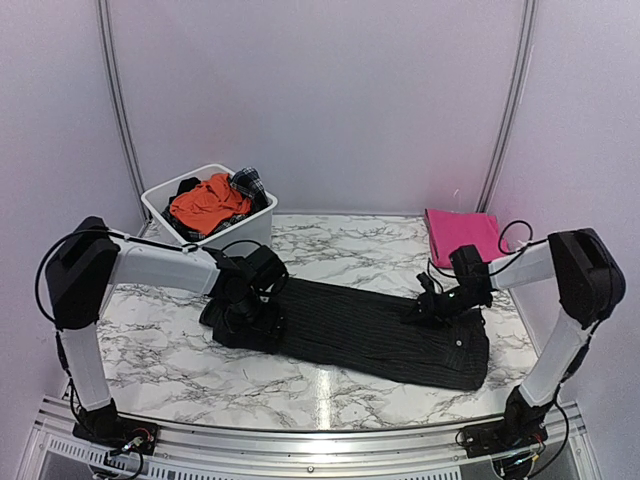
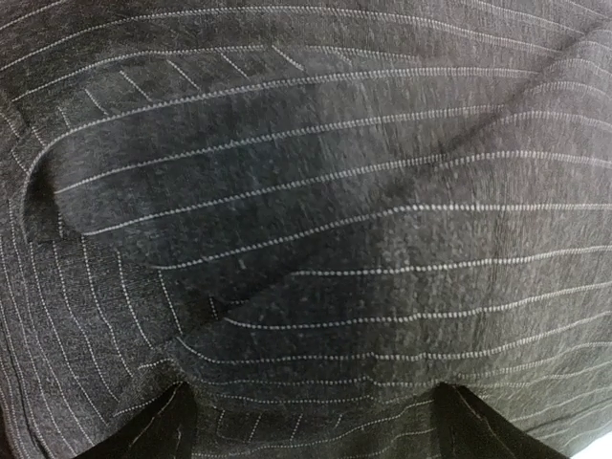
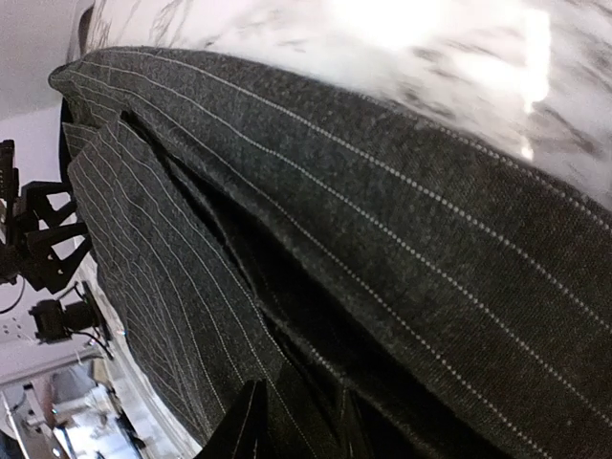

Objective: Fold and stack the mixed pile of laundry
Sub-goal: Rotate the rectangle-folded shirt at the center of the board.

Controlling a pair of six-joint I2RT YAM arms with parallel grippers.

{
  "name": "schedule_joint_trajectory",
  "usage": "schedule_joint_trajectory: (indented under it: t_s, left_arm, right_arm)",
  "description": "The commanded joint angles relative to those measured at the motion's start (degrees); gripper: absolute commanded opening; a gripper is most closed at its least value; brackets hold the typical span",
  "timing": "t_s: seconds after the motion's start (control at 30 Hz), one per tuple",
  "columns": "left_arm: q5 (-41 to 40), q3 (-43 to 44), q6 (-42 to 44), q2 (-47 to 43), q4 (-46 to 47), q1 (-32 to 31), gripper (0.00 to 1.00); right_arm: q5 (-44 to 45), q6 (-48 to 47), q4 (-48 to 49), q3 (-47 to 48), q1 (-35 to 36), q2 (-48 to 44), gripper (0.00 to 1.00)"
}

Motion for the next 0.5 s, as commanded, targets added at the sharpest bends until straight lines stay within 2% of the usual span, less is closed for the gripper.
schedule_joint_trajectory:
  t_s: [0.0, 0.13, 0.23, 0.33, 0.47]
  left_arm:
    - [8.5, 9.7, 4.2, 11.6, 2.3, -1.7, 0.89]
    - [8.0, 27.7, 8.4, 21.6, -0.7, -2.1, 0.91]
    - [6.6, 35.8, 8.9, 23.4, -2.9, -0.4, 0.94]
    - [6.5, 38.4, 8.9, 19.9, -2.9, 1.9, 0.97]
    - [3.6, 38.3, 11.4, 12.0, -3.2, 2.4, 0.99]
  right_arm:
    - [5.8, 2.2, -3.7, -11.8, -6.7, -5.6, 0.28]
    - [9.4, 2.3, -8.0, -14.0, -7.6, -17.4, 0.30]
    - [12.0, 1.3, -9.8, -8.3, -5.6, -24.3, 0.31]
    - [16.6, -1.7, -11.1, 2.1, 1.0, -23.6, 0.35]
    - [20.4, -6.2, -13.3, 12.6, 10.0, -14.4, 0.36]
